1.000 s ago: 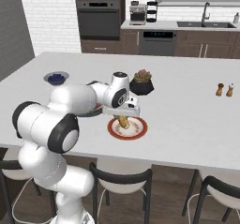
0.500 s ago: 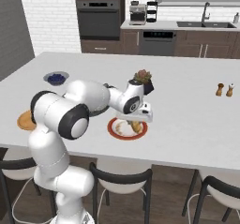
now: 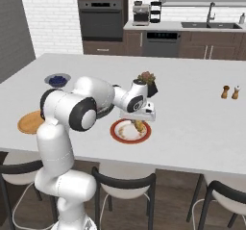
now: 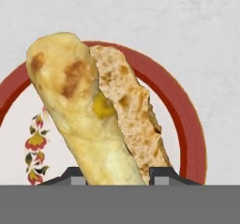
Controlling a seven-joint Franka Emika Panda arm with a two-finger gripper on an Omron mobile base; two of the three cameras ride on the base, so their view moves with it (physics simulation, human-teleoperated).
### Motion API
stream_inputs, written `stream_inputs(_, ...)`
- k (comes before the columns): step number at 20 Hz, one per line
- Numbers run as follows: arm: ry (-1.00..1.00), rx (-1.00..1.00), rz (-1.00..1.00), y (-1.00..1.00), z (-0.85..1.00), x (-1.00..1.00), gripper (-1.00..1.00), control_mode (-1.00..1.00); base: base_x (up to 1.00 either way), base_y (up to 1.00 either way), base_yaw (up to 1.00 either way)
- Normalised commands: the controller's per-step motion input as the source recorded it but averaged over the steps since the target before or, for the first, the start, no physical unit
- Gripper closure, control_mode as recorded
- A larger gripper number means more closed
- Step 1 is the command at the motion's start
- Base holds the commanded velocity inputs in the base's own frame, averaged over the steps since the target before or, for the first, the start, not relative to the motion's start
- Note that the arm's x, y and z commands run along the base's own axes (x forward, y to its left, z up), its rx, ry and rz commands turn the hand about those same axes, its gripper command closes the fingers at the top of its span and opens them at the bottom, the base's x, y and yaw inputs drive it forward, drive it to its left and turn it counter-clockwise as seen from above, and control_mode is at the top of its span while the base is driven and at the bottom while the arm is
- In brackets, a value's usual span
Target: Place one bun and one sausage from the bowl on each plate.
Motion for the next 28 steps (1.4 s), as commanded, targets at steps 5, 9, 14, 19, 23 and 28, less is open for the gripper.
stream_inputs(5,0.00,0.03,0.00,-0.04,-0.18,0.00,-1.00,-1.00,0.00,0.00,0.00)
stream_inputs(9,-0.01,0.00,0.00,0.00,0.01,0.00,-1.00,-1.00,0.00,0.00,0.00)
stream_inputs(14,0.00,-0.06,0.00,0.06,0.36,-0.06,-1.00,-1.00,0.00,0.00,0.00)
stream_inputs(19,0.01,-0.13,-0.16,0.45,0.93,-0.25,-1.00,-1.00,0.00,0.00,0.00)
stream_inputs(23,-0.03,-0.07,-0.02,1.00,0.83,0.04,-1.00,-1.00,0.00,0.00,0.00)
stream_inputs(28,0.00,-0.01,0.00,1.00,0.55,0.53,-1.00,-1.00,0.00,0.00,0.00)
